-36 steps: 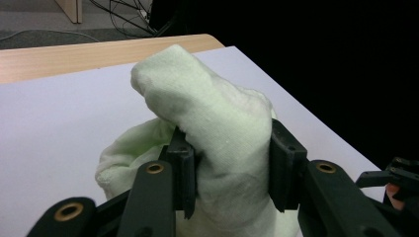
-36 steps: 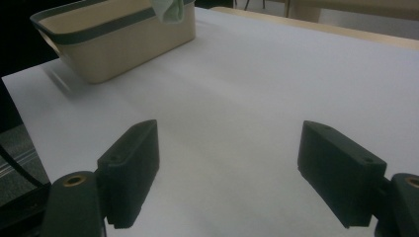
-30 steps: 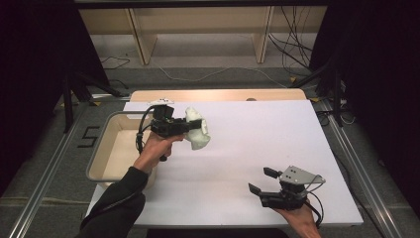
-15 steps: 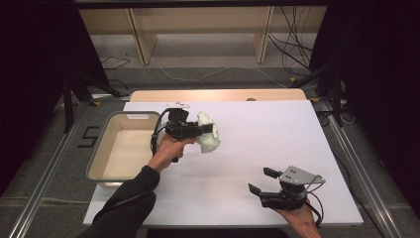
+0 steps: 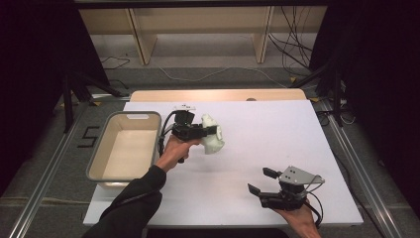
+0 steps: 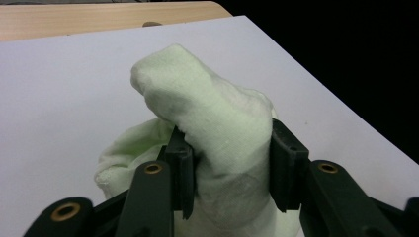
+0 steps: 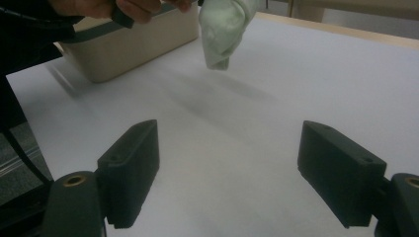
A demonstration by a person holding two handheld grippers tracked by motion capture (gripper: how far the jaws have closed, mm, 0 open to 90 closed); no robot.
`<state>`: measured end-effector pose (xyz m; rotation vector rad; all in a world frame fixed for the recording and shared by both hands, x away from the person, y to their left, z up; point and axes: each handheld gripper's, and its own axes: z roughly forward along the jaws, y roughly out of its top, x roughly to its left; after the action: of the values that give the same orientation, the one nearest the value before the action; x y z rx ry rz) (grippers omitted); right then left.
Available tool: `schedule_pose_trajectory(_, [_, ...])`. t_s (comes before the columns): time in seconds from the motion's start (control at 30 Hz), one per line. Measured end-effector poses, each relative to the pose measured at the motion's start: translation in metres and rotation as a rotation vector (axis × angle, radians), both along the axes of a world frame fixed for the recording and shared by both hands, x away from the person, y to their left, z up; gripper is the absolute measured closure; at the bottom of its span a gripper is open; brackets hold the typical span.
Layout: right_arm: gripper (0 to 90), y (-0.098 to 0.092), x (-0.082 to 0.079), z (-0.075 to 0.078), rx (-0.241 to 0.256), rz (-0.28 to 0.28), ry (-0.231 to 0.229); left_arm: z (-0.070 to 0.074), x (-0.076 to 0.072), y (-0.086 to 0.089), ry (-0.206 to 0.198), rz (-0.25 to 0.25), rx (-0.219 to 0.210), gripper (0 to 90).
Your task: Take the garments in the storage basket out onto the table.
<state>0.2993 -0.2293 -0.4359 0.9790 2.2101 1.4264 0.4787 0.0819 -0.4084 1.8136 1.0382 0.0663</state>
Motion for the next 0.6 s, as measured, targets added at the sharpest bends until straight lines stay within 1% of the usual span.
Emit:
schedule_pose_trajectory(0.17, [24.7, 0.000, -0.001, 0.000, -0.002, 0.005, -0.003, -0.004, 0.002, 0.001, 0.013, 0.007, -0.016, 59.8])
schedule_pose_trajectory(0.27, [24.7, 0.001, -0.001, 0.000, -0.001, 0.008, -0.005, -0.009, 0.003, 0.000, 0.021, 0.010, -0.010, 59.5])
schedule_pose_trajectory(0.3, [24.7, 0.001, -0.001, 0.000, 0.000, 0.008, -0.004, -0.012, 0.004, -0.001, 0.030, 0.015, -0.008, 59.4])
schedule_pose_trajectory(0.37, [24.8, 0.001, -0.001, 0.000, 0.002, 0.013, -0.007, -0.014, 0.004, -0.001, 0.036, 0.016, -0.005, 59.3])
schedule_pose_trajectory(0.4, [24.7, 0.001, -0.001, 0.000, 0.001, 0.015, -0.007, -0.017, 0.004, -0.002, 0.041, 0.020, -0.001, 59.2])
schedule_pose_trajectory(0.5, [24.8, 0.002, -0.001, 0.000, 0.001, 0.016, -0.005, -0.019, 0.004, -0.004, 0.043, 0.022, 0.003, 58.8])
schedule_pose_trajectory(0.6, [24.7, 0.002, -0.001, 0.000, -0.001, 0.021, -0.006, -0.023, 0.003, -0.007, 0.047, 0.017, 0.018, 58.2])
